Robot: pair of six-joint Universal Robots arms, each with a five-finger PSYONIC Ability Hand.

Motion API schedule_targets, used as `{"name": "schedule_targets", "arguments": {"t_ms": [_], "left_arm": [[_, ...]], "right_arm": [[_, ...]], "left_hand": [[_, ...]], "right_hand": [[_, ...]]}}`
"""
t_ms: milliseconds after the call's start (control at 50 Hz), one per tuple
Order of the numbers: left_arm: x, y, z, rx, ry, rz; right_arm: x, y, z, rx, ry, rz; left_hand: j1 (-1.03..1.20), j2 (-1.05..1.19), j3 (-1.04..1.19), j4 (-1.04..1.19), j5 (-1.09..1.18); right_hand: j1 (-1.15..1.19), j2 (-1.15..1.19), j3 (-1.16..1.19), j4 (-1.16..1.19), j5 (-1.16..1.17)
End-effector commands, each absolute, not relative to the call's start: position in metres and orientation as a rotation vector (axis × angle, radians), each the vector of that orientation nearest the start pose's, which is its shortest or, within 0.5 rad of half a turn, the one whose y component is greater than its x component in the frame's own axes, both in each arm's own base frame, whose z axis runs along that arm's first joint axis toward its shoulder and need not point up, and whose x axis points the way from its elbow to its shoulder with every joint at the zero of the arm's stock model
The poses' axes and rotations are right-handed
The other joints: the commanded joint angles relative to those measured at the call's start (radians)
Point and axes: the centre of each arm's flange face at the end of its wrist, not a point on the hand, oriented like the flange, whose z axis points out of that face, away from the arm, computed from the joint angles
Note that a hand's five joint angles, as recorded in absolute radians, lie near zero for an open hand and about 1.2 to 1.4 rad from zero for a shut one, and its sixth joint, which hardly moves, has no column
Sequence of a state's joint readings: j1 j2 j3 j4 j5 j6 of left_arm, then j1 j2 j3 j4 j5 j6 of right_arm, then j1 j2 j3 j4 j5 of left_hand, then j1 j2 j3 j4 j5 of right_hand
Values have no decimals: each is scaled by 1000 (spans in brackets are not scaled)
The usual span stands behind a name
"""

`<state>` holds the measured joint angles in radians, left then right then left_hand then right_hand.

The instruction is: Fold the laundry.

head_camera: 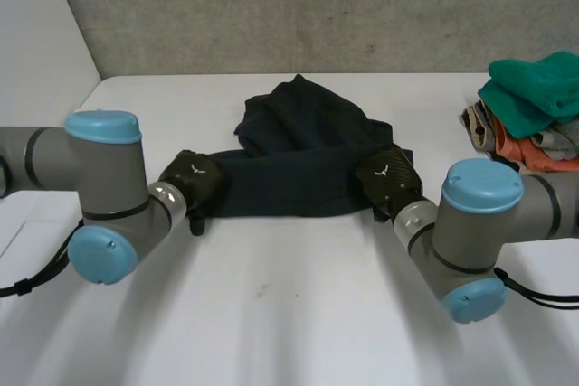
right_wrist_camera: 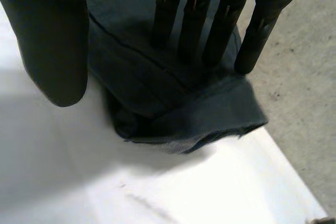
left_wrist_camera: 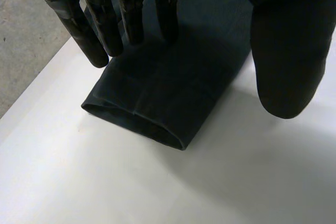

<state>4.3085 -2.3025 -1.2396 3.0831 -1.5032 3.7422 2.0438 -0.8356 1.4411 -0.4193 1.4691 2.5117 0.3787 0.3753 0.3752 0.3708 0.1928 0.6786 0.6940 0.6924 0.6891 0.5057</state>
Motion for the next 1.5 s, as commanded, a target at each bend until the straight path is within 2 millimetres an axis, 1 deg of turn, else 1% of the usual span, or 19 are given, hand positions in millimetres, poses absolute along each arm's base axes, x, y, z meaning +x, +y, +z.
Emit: {"name": "schedule_targets", "arguments": {"t_ms": [20, 120, 180, 220, 280, 440, 600, 680, 760, 900, 980, 1080, 1120, 1180, 1200, 1280, 1320, 1400, 1500], "left_arm": [[-288, -324, 127, 1281, 2270, -1593], [-291, -328, 123, 1274, 2261, -1598], [-293, -332, 123, 1269, 2250, -1616], [-293, -337, 131, 1241, 2231, -1656], [-293, -340, 149, 1197, 2187, -1734], [-287, -323, 257, 947, 2051, -2113], [-268, -276, 379, 827, 1891, -2479], [-259, -250, 418, 858, 1863, -2560], [-254, -236, 439, 836, 1874, -2610], [-262, -260, 421, 838, 1981, -2522], [-274, -297, 384, 869, 2057, -2394], [-287, -334, 369, 872, 1973, -2408], [-292, -345, 378, 834, 1873, -2488], [-296, -361, 410, 694, 1618, -2687], [-296, -359, 434, 613, 1474, -2795], [-293, -344, 480, 470, 1187, -2994], [-292, -337, 490, 440, 1127, -3037], [-287, -332, 486, 437, 1168, -3029], [-280, -337, 452, 492, 1340, -2924]], "right_arm": [[318, -316, 109, -1388, 1969, -2103], [320, -317, 122, -1339, 1943, -2133], [322, -313, 131, -1291, 1936, -2126], [322, -313, 137, -1262, 1937, -2119], [322, -312, 143, -1252, 1949, -2110], [310, -314, 202, -1142, 2046, -2095], [286, -303, 325, -910, 2001, -2142], [277, -292, 375, -855, 1917, -2205], [274, -286, 401, -804, 1850, -2251], [279, -298, 378, -814, 1922, -2182], [291, -311, 340, -858, 2010, -2083], [304, -340, 319, -827, 1977, -2164], [309, -351, 323, -775, 1914, -2257], [318, -368, 355, -614, 1663, -2500], [318, -370, 366, -565, 1581, -2561], [318, -364, 429, -320, 1141, -2770], [316, -361, 440, -287, 1067, -2788], [319, -356, 441, -333, 1059, -2749], [325, -359, 415, -459, 1177, -2655]], "left_hand": [[227, 231, 231, 235, 239], [357, 361, 361, 365, 369], [688, 691, 691, 696, 699], [1016, 1019, 1019, 1024, 1027], [1018, 1021, 1021, 1025, 1029], [1018, 1021, 1021, 1025, 1029], [1018, 1021, 1021, 1025, 1029], [1018, 1021, 1021, 1025, 1029], [1018, 1021, 1021, 1025, 1029], [1018, 1021, 1021, 1025, 1029], [1018, 1021, 1021, 1025, 1029], [1018, 1021, 1021, 1025, 1029], [1018, 1021, 1021, 1025, 1029], [1018, 1021, 1021, 1025, 1029], [1018, 1021, 1021, 1025, 1029], [1018, 1021, 1021, 1025, 1029], [1018, 1021, 1021, 1025, 1029], [1018, 1021, 1021, 1025, 1029], [1018, 1021, 1021, 1025, 1029]], "right_hand": [[716, 701, 702, 706, 714], [718, 702, 704, 707, 716], [718, 702, 704, 707, 716], [718, 702, 704, 707, 716], [718, 702, 704, 707, 716], [718, 702, 704, 707, 716], [718, 702, 704, 707, 716], [718, 702, 704, 707, 716], [718, 702, 704, 707, 716], [718, 702, 704, 707, 716], [718, 702, 704, 707, 716], [718, 702, 704, 707, 716], [718, 702, 704, 707, 716], [718, 702, 704, 707, 716], [718, 702, 704, 707, 716], [718, 702, 704, 707, 716], [718, 702, 704, 707, 716], [718, 702, 704, 707, 716], [718, 702, 704, 707, 716]]}}
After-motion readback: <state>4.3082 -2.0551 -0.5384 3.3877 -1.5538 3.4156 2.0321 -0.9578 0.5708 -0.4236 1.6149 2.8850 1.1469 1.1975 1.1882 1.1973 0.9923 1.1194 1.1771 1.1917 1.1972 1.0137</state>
